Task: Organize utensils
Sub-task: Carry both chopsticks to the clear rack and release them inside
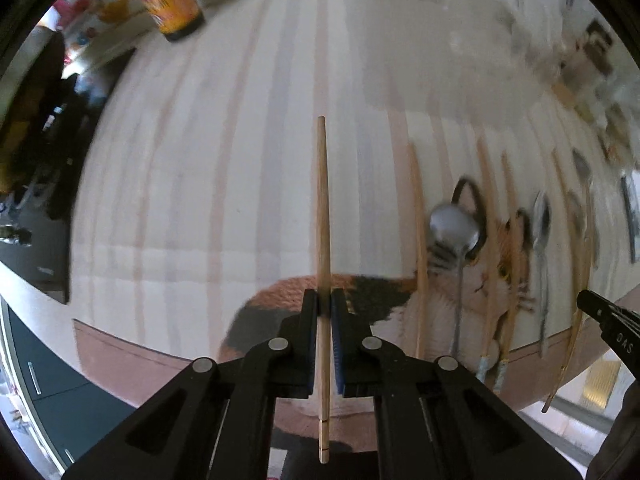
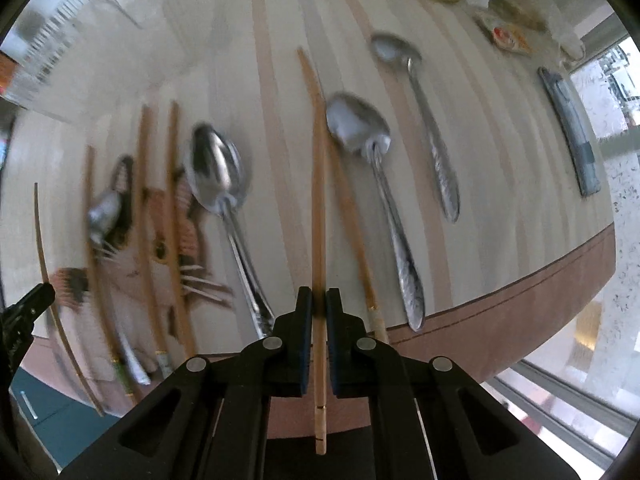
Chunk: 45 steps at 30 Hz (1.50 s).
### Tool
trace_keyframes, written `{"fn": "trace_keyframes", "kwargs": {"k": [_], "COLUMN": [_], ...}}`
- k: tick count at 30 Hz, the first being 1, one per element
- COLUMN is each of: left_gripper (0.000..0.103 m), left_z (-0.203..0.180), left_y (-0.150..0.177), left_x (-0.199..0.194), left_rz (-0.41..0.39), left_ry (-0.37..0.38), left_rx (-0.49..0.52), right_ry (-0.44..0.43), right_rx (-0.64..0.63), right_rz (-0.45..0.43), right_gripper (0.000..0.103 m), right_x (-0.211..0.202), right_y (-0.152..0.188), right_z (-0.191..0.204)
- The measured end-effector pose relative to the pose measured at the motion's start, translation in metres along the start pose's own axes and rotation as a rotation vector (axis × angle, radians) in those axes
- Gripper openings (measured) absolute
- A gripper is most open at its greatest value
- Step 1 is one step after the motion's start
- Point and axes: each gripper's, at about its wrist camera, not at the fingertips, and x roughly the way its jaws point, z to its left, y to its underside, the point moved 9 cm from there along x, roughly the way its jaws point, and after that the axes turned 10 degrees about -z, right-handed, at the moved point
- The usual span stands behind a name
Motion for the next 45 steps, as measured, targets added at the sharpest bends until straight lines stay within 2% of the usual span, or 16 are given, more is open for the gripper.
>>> {"fn": "trace_keyframes", "kwargs": {"k": [7,11,15,17,22,26,30,33,36,38,39,40,41,42,43,45], "left_gripper": [0.004,0.004,0.004,0.004,0.004,0.004,0.005,0.006,0.007,0.012,0.019,0.032,0.041,0.061,0.076,0.090], "left_z": [0.004,-0.005,-0.019,-0.026,-0.033,-0.031,-0.039,-0.036,-0.032,-0.025,-0.021,-0.017,-0.014,-0.011,-0.008,-0.002], "left_y": [-0.060,-0.113,-0.170,-0.195,-0.247,-0.268,-0.277,-0.276,-0.277,-0.275,-0.273,-0.272,-0.270,-0.268,-0.265,-0.260], "left_x": [-0.071,-0.114,-0.123,-0.117,-0.078,-0.039,-0.006,0.008,0.008,0.002,-0.002,-0.007,-0.012,-0.019,-0.026,-0.037], "left_rz": [-0.135,-0.207,-0.221,-0.212,-0.153,-0.084,0.010,0.045,0.031,-0.001,-0.024,-0.050,-0.079,-0.115,-0.157,-0.219], "left_ry": [0.007,0.062,0.143,0.174,0.198,0.198,0.238,0.192,0.167,0.133,0.112,0.093,0.072,0.048,0.027,-0.006], "left_rx": [-0.039,-0.060,-0.107,-0.128,-0.145,-0.158,-0.152,-0.133,-0.127,-0.120,-0.116,-0.111,-0.105,-0.098,-0.089,-0.081], "right_ry": [-0.125,-0.230,-0.337,-0.390,-0.445,-0.445,-0.417,-0.391,-0.372,-0.370,-0.370,-0.367,-0.362,-0.352,-0.339,-0.319], "right_rx": [0.008,0.015,0.011,0.008,0.008,0.013,-0.005,-0.032,-0.049,-0.047,-0.041,-0.037,-0.034,-0.035,-0.039,-0.045], "right_rz": [-0.120,-0.223,-0.274,-0.287,-0.249,-0.192,-0.147,-0.101,-0.021,-0.020,-0.028,-0.039,-0.053,-0.070,-0.085,-0.119], "right_gripper": [0.007,0.007,0.007,0.007,0.007,0.007,0.007,0.007,0.010,0.017,0.026,0.033,0.034,0.036,0.040,0.045], "right_x": [-0.059,-0.108,-0.136,-0.143,-0.122,-0.093,-0.060,-0.037,-0.017,-0.015,-0.017,-0.020,-0.023,-0.026,-0.030,-0.039], "right_y": [-0.043,-0.090,-0.137,-0.172,-0.234,-0.273,-0.288,-0.296,-0.293,-0.290,-0.289,-0.288,-0.287,-0.286,-0.283,-0.277], "right_z": [0.013,0.022,0.031,0.044,0.076,0.101,0.114,0.125,0.133,0.131,0.129,0.125,0.122,0.118,0.113,0.103]}}
